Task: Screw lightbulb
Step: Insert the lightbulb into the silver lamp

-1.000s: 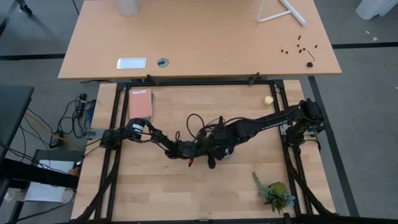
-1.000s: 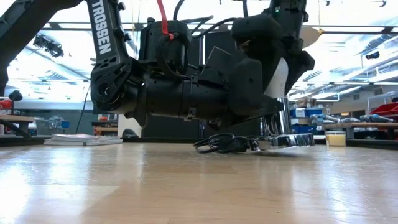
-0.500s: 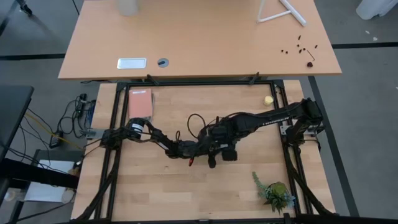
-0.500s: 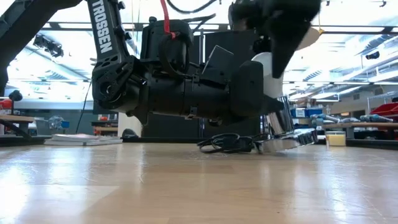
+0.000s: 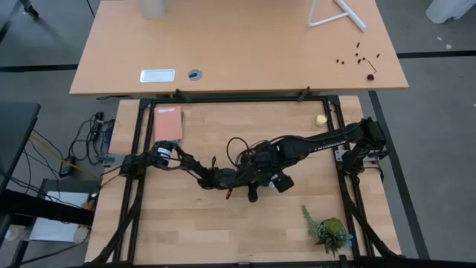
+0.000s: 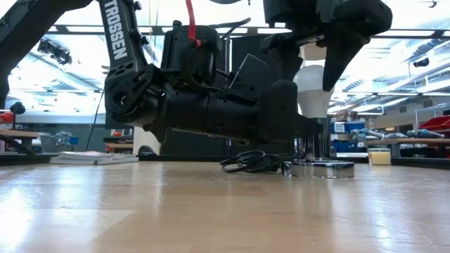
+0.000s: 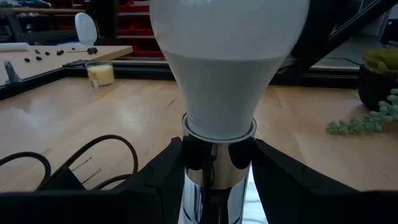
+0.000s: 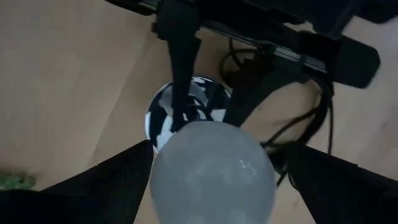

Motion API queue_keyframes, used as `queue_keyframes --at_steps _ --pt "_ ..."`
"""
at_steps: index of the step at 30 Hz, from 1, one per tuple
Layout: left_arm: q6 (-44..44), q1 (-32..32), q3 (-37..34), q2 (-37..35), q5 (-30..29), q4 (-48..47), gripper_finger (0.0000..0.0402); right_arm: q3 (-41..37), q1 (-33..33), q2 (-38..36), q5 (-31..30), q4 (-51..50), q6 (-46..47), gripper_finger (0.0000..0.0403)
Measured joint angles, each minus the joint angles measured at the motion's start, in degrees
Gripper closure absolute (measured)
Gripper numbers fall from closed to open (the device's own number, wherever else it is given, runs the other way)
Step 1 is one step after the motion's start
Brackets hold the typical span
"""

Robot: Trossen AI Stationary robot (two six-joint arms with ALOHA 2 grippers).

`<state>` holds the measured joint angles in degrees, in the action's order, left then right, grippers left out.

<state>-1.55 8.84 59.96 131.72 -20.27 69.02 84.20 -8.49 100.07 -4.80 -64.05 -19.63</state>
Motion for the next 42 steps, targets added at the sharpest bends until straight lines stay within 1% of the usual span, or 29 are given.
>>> queue_keyframes --at_steps 5,11,15,17,21,26,35,38,42 --pt "0.0 0.0 0.0 0.0 0.0 0.1 0.0229 0.0 0.0 0.0 -0.4 -0.6 1.9 0.0028" --pt "1.2 0.0 0.1 0.0 0.0 0.2 0.0199 0.0 0.0 0.0 -0.5 -0.6 1.2 0.0028" --pt "0.1 0.0 1.9 0.0 -0.1 -1.8 0.0188 0.0 0.0 0.0 -0.5 -0.7 -1.3 0.0028" --pt "-0.2 0.0 2.7 0.0 -0.1 -2.7 0.0189 0.0 0.0 0.0 -0.5 -0.7 -1.4 0.0028" --pt "0.0 0.1 3.1 0.2 -2.1 -3.3 0.0201 0.0 0.0 0.0 -0.5 -0.6 -1.4 0.0028" --pt "0.8 0.3 3.6 3.9 -2.5 4.9 0.0217 0.0 -0.1 0.0 -0.5 -0.4 -1.4 0.0028" --pt "1.3 0.5 3.9 3.9 -3.0 4.2 0.0222 0.0 -0.6 0.0 -0.5 -0.3 -1.4 0.0028" --pt "1.2 0.5 3.9 3.9 -3.0 4.3 0.0223 0.0 -1.0 0.1 -0.5 -0.3 -4.5 0.0029" --pt "1.1 0.5 3.9 3.9 -3.0 4.3 0.0224 0.0 -1.9 0.1 -0.5 -0.6 -13.7 0.0029"
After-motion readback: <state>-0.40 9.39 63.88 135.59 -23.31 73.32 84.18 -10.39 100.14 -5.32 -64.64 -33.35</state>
